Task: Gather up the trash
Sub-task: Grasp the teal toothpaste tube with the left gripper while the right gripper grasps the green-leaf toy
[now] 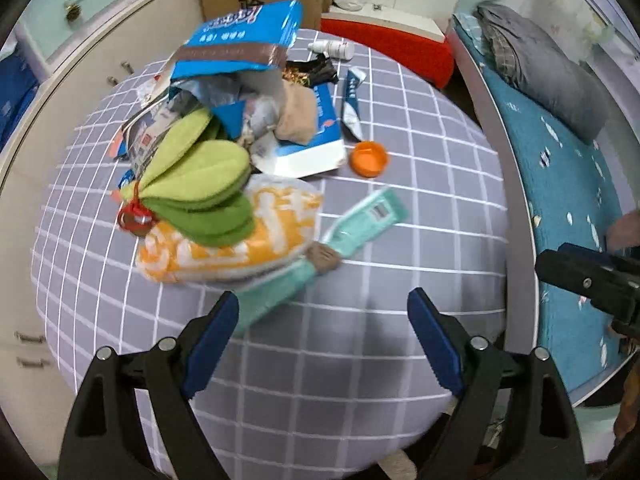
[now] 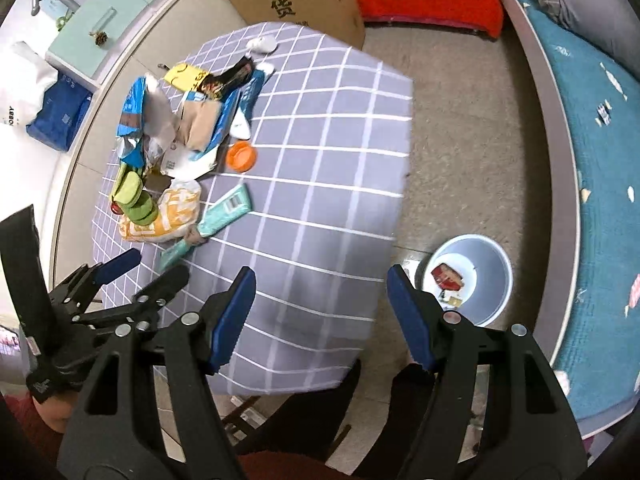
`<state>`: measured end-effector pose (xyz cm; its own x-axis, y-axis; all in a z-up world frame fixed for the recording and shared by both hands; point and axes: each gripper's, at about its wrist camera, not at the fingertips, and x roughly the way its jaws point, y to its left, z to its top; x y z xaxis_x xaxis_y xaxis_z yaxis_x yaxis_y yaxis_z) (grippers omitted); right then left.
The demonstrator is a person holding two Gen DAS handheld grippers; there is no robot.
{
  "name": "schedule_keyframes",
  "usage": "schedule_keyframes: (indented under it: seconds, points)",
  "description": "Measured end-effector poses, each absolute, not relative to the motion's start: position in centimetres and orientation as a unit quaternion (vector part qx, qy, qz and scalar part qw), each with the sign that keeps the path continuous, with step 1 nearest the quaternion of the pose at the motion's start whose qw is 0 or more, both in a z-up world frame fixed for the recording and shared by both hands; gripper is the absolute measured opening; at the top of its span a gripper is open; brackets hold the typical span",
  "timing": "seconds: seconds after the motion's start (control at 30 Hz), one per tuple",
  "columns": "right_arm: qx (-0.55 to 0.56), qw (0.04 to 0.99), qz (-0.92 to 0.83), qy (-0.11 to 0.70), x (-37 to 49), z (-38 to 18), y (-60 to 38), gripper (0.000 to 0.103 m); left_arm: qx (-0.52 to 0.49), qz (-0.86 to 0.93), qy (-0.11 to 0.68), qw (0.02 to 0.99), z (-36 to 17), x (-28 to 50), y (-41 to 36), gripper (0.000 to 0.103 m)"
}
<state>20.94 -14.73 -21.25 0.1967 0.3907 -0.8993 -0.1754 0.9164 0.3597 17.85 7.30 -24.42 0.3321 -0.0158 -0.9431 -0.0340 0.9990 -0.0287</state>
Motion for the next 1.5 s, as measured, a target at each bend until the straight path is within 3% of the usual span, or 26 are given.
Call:
schedule_keyframes:
  seconds: [0.1,0.33,0.47,0.53,0.57,0.7,0.93,1.13,1.5]
  points:
    - [0.100,0.766,0.170,0.612,20.8,-21.9,-13.5,0.067,0.010,-0.024,0.592,0.806,-26.0,18.7,7.4,0.077]
    - [0.125,0.762,0.134,0.621,20.5,-22.8,-13.0,0.067,0.072,-0.069,0.600,0.794,-28.0,20.5,6.7,0.077]
    - [0.133,0.764,0.121,0.620,20.4,-22.6,-13.2,0.067,0.081,-0.084,0.605,0.788,-28.5,20.6,6.5,0.068]
    - [0.136,0.765,0.118,0.619,20.2,-22.4,-13.3,0.067,0.082,-0.087,0.604,0.788,-28.2,20.6,6.4,0.051]
    - [0.137,0.765,0.117,0.619,20.3,-22.4,-13.3,0.067,0.080,-0.086,0.604,0.788,-28.2,21.1,6.1,0.028]
    - [0.138,0.766,0.121,0.617,20.5,-21.9,-13.0,0.067,0.019,-0.103,0.621,0.777,-27.6,21.1,6.8,0.015]
    - [0.133,0.767,0.139,0.612,21.3,-20.9,-12.1,0.067,-0.082,-0.111,0.614,0.778,-26.1,19.4,8.3,0.013]
    - [0.154,0.770,0.171,0.596,21.6,-18.7,-10.7,0.067,-0.120,-0.108,0.555,0.816,-20.9,17.7,9.7,0.013]
    - [0.160,0.745,0.250,0.597,23.3,-17.5,-1.3,0.067,-0.182,0.013,0.494,0.850,-16.5,15.0,19.6,0.013]
